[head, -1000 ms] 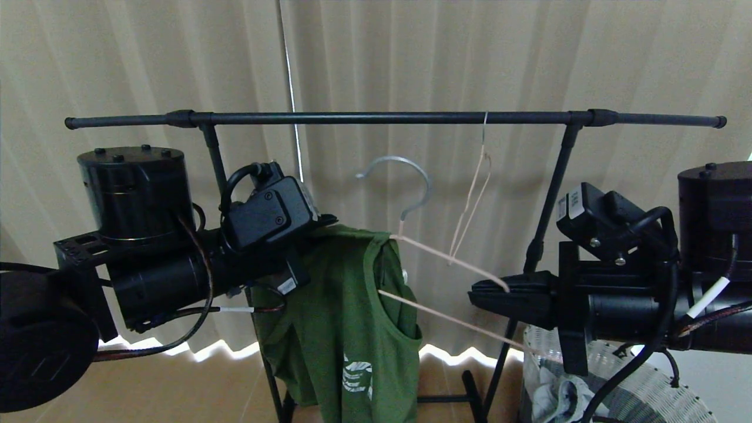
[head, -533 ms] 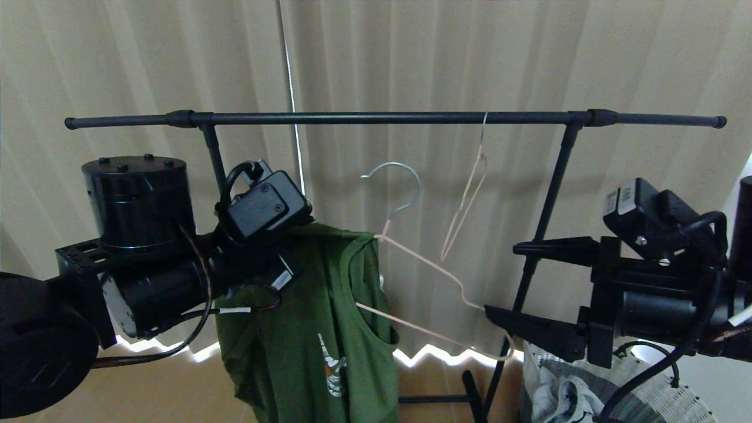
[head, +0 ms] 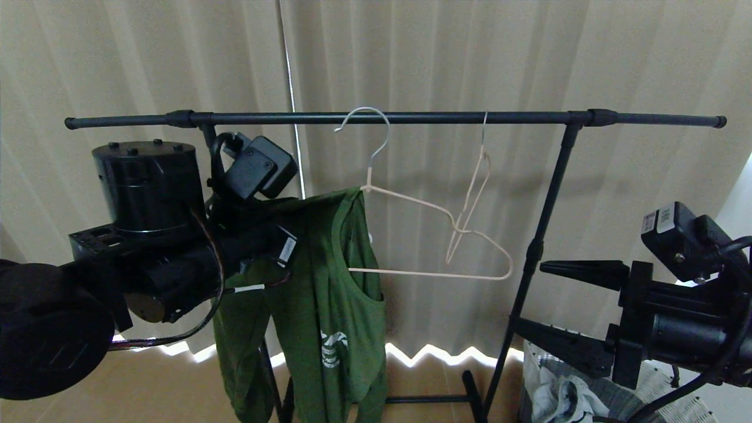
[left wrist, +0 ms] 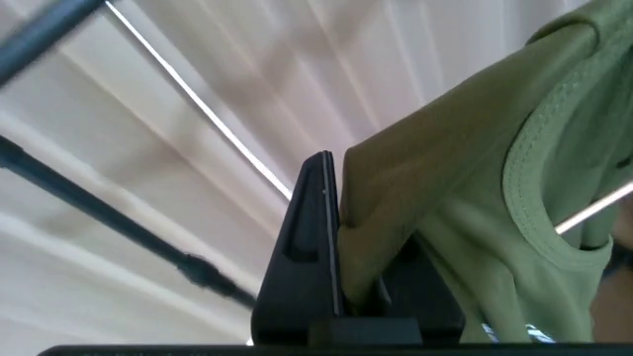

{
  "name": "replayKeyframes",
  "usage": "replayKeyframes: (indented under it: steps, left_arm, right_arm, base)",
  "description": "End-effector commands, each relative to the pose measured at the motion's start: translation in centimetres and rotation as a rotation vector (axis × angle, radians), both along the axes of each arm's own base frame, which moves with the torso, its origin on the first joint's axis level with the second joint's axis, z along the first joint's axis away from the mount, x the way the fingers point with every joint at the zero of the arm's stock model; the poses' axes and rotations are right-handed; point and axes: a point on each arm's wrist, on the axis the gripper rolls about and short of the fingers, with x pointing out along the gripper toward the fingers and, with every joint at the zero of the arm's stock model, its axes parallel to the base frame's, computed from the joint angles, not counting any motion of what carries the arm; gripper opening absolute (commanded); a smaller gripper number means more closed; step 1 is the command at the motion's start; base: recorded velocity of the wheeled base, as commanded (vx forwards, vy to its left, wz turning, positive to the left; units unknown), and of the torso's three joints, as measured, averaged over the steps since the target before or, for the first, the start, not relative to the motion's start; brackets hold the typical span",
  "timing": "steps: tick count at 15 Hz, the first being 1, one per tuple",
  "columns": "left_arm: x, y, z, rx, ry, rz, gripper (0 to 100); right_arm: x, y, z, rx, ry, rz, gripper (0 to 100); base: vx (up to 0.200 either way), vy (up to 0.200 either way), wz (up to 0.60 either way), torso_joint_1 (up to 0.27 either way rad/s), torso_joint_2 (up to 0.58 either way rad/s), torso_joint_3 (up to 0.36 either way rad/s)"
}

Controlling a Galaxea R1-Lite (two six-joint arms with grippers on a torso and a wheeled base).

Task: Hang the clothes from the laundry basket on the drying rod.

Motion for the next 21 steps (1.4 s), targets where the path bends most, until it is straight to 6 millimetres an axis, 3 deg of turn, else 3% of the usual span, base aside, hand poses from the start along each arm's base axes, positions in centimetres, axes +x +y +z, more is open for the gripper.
replayKeyframes:
  steps: [1, 6, 9, 15, 21]
  left_arm:
    - [0.2, -0.1, 0.8, -0.023, -0.020, 0.004, 0]
    - [0.2, -0.6, 2.1, -0.124, -0.034, 0.000, 0]
    - [0.5, -0.4, 2.9, -0.145, -0.058, 0.037, 0]
    - [-1.1, -0.8, 4.3, -0.205, -0.090, -0.011, 0]
    - [-1.8, -1.0, 4.9, -0.218, -0.104, -0.035, 0]
  right_arm:
    - [-0.1, 0.6, -0.3, 0.011, 0.019, 0.024, 100]
    - [-0.3, 1.6, -0.8, 0.028, 0.039, 0.061, 100]
    - [0.9, 2.5, -2.1, 0.005, 0.089, 0.013, 100]
    - [4.5, 9.7, -4.9, 0.158, -0.026, -0.116, 100]
    - [7.0, 12.2, -5.5, 0.198, -0.067, -0.124, 100]
  base:
    - [0.000, 0.000, 0.00, 0.000, 0.00, 0.000]
    - [0.000, 0.000, 0.00, 0.000, 0.00, 0.000]
    - [0.000, 0.000, 0.00, 0.000, 0.00, 0.000]
    - [0.000, 0.000, 0.00, 0.000, 0.00, 0.000]
    - [0.000, 0.000, 0.00, 0.000, 0.00, 0.000]
